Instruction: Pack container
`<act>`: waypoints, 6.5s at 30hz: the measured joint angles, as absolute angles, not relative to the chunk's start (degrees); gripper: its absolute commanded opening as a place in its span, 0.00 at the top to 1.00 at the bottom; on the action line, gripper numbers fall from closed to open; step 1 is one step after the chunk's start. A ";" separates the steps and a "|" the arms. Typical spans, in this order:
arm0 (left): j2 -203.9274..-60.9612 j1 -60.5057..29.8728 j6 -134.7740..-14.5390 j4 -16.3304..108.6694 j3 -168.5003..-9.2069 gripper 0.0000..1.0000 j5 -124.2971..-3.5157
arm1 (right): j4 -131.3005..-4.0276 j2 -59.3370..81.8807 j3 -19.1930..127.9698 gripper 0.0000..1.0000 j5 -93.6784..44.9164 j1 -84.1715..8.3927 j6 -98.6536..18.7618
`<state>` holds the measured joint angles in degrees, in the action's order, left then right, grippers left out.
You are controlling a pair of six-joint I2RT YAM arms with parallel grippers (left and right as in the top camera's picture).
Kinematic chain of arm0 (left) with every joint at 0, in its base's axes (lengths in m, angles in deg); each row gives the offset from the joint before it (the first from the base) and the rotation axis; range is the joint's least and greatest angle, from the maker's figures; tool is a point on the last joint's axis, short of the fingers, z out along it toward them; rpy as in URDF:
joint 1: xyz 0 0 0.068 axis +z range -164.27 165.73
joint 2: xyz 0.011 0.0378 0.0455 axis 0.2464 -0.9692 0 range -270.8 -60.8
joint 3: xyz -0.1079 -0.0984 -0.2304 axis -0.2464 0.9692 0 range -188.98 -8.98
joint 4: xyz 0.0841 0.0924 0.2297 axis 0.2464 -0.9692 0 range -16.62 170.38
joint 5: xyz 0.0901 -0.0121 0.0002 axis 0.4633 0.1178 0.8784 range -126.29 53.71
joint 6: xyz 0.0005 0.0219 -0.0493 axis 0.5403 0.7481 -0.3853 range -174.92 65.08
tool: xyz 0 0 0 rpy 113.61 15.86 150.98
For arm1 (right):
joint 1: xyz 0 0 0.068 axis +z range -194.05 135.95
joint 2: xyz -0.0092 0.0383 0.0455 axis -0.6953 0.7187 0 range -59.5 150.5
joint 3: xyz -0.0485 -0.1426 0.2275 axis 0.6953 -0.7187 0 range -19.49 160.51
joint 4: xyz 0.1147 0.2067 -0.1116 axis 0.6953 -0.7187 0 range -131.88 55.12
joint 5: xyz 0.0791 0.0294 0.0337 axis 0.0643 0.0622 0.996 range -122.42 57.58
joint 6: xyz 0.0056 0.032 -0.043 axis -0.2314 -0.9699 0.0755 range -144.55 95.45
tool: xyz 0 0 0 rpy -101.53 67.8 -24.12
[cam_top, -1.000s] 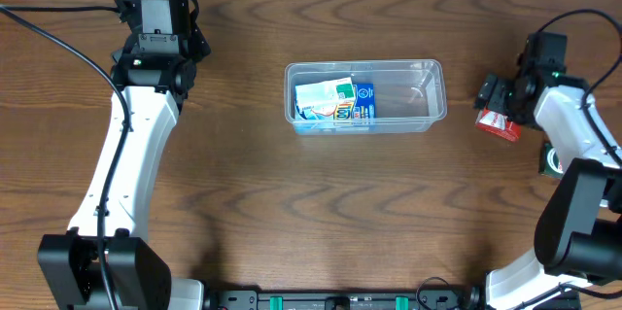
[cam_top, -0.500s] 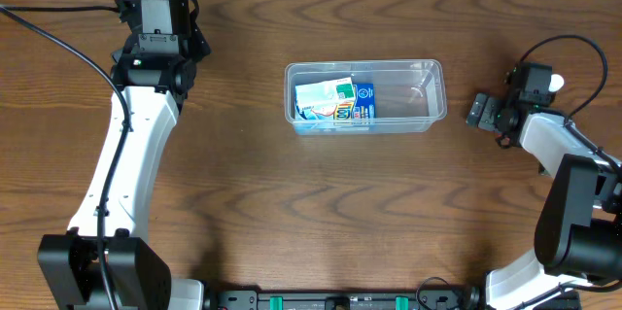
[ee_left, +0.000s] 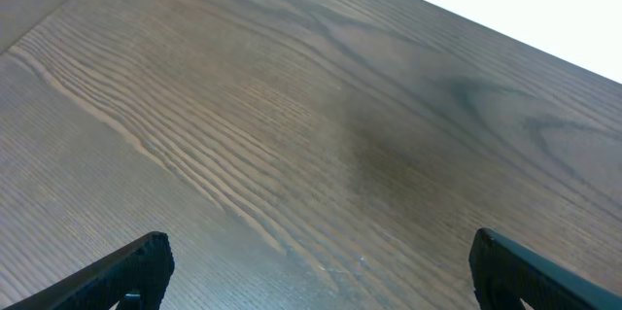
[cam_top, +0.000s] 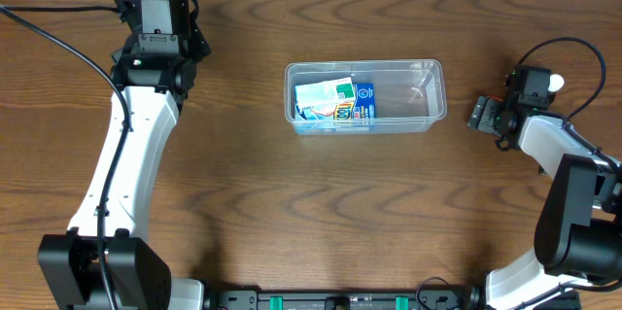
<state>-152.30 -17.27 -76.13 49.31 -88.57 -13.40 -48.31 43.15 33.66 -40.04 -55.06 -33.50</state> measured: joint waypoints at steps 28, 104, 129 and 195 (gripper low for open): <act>-152.30 -17.27 -76.13 49.31 -88.57 0.02 -13.40 | -55.35 13.10 33.29 0.18 -38.73 -43.71 -33.48; -152.30 -17.27 -76.13 49.31 -88.57 0.02 -13.40 | -40.99 40.00 34.73 0.09 -47.56 -21.66 -38.50; -152.30 -17.27 -76.13 49.31 -88.57 0.02 -13.40 | -80.11 39.98 58.40 0.99 -33.68 -30.73 -36.95; -152.30 -17.27 -76.13 49.33 -88.57 0.02 -13.40 | -88.46 52.68 65.83 0.99 -29.44 -28.98 -31.20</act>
<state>-152.30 -17.27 -76.13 49.33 -88.57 -13.40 -88.46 52.68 65.83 -29.44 -28.98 -31.20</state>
